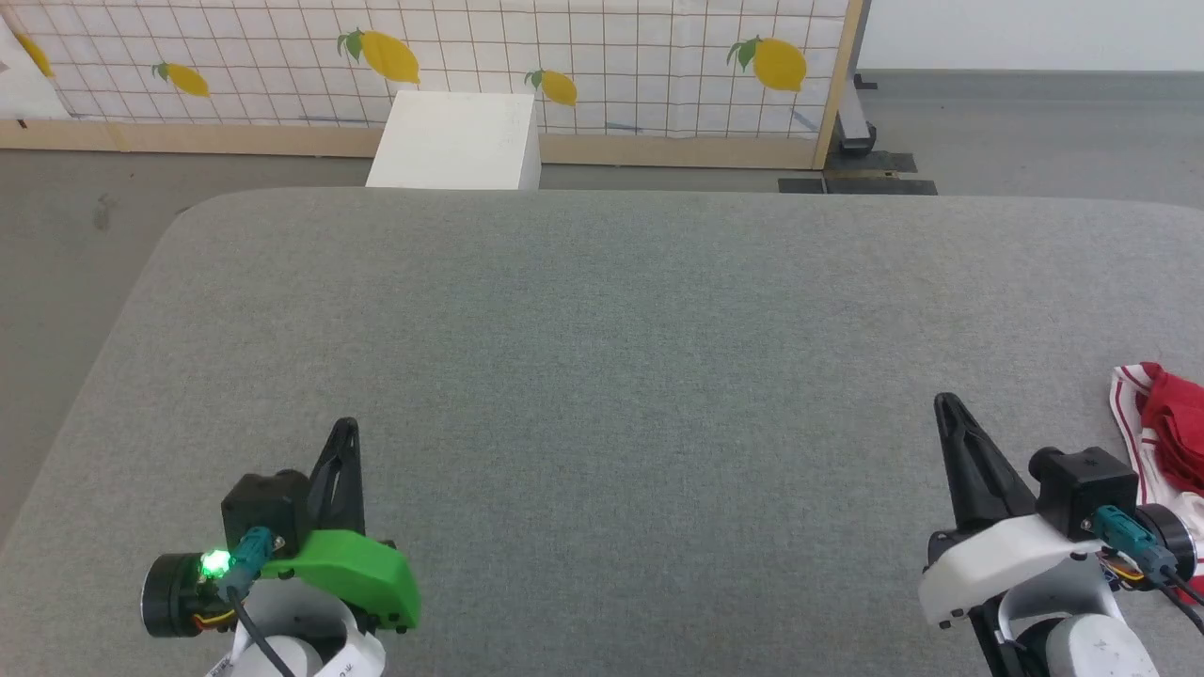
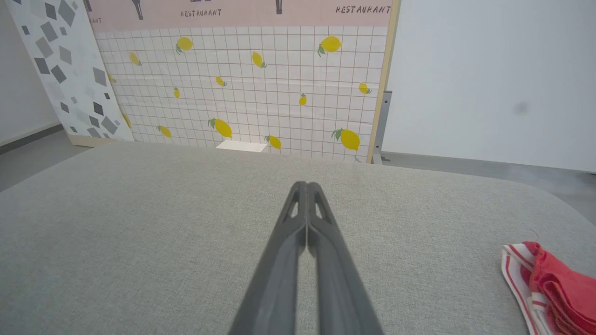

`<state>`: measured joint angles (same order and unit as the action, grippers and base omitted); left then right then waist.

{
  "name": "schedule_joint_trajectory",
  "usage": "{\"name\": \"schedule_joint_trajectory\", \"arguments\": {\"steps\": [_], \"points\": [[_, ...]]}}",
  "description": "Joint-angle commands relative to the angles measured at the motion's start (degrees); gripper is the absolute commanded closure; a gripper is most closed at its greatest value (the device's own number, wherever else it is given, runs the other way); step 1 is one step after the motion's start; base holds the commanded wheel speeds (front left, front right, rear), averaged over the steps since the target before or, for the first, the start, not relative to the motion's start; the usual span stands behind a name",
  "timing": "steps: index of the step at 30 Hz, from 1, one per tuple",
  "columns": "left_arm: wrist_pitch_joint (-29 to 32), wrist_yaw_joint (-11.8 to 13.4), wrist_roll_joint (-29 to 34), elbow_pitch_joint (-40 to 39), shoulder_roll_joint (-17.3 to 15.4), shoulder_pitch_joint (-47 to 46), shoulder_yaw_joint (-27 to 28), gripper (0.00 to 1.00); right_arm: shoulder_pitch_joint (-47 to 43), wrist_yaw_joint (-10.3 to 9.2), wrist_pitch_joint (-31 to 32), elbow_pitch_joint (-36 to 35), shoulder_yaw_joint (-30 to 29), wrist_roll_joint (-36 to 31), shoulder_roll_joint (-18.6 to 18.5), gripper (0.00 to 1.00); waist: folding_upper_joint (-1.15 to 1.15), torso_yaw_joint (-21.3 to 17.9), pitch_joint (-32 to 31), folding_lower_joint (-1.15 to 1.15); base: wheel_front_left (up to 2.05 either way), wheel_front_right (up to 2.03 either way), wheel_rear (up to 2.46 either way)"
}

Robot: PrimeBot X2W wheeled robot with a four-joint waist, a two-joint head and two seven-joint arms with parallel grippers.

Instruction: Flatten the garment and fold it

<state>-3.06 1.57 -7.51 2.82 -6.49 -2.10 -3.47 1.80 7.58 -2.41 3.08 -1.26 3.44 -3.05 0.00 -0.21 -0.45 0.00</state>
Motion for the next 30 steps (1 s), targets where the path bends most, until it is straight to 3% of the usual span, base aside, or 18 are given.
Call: {"name": "schedule_joint_trajectory", "arguments": {"steps": [1, 30], "points": [[0.35, -0.31, 1.36, -0.46, 0.61, 1.06, 0.43, 1.00, -0.93, -0.07, 0.32, -0.63, 0.20, -0.81, 0.13, 1.00, 0.00, 0.01, 0.02, 0.00, 0.00, 0.00, 0.00], [3.06, -1.57, 7.51, -2.82, 3.61, 2.10, 3.47, 1.00, -1.80, -0.09, 2.41, -3.08, 1.26, -3.44, 0.17, 1.00, 0.00, 0.21, 0.45, 0.00, 0.00, 0.00, 0.00]]}}
